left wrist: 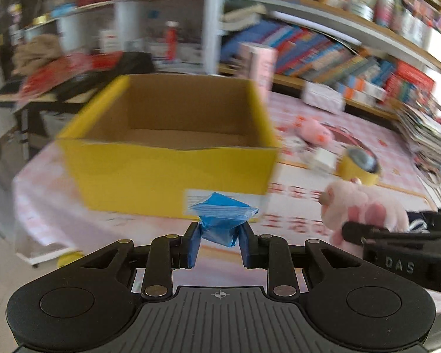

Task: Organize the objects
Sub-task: 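Carry the blue packet and the pink pig over the yellow box with both tools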

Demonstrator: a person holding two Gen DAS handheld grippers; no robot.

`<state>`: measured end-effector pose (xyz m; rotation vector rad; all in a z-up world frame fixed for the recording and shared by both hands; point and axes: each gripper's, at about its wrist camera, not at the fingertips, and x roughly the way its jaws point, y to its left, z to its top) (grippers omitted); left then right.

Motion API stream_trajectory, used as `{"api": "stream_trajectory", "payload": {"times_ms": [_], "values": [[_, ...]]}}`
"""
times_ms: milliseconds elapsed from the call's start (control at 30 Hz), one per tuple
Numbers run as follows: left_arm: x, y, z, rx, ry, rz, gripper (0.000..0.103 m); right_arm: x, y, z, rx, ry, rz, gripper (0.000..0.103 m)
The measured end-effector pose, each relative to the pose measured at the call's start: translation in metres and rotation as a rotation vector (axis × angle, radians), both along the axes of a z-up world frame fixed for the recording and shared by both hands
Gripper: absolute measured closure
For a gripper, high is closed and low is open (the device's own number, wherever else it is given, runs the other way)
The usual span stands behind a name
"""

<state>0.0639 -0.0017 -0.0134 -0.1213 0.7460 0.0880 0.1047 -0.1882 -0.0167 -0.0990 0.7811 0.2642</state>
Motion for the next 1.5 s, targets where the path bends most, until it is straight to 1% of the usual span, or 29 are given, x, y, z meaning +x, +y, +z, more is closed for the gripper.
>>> {"api": "stream_trajectory", "payload": {"times_ms": [100,200,367,500,767,900,1167,1500], "values": [[-0.017,0.026,0.005,0.002,-0.008,0.048,0.077,-0.014,0.026,0.004,0.009,-0.004,0.034,0.046],[-0.035,0.042,0.003,0.005,0.003,0.063,0.077,-0.033,0.049,0.003,0.01,-0.006,0.067,0.046],[-0.058,0.06,0.001,0.01,0.013,0.053,0.077,-0.06,0.079,-0.003,0.017,0.024,0.095,0.046],[-0.067,0.069,0.003,0.017,0.004,0.023,0.077,-0.073,0.095,-0.002,0.03,0.02,0.085,0.046],[-0.08,0.073,0.009,0.023,-0.044,-0.058,0.077,-0.091,0.103,0.005,0.046,-0.007,0.032,0.046],[-0.083,0.073,0.012,0.018,-0.069,-0.08,0.077,-0.097,0.103,0.01,0.046,-0.023,0.006,0.046],[-0.087,0.077,0.014,0.003,-0.09,-0.091,0.077,-0.103,0.107,0.017,0.033,-0.041,0.008,0.046],[-0.086,0.079,0.016,0.004,-0.105,-0.094,0.077,-0.102,0.109,0.02,0.028,-0.053,0.008,0.046]]}}
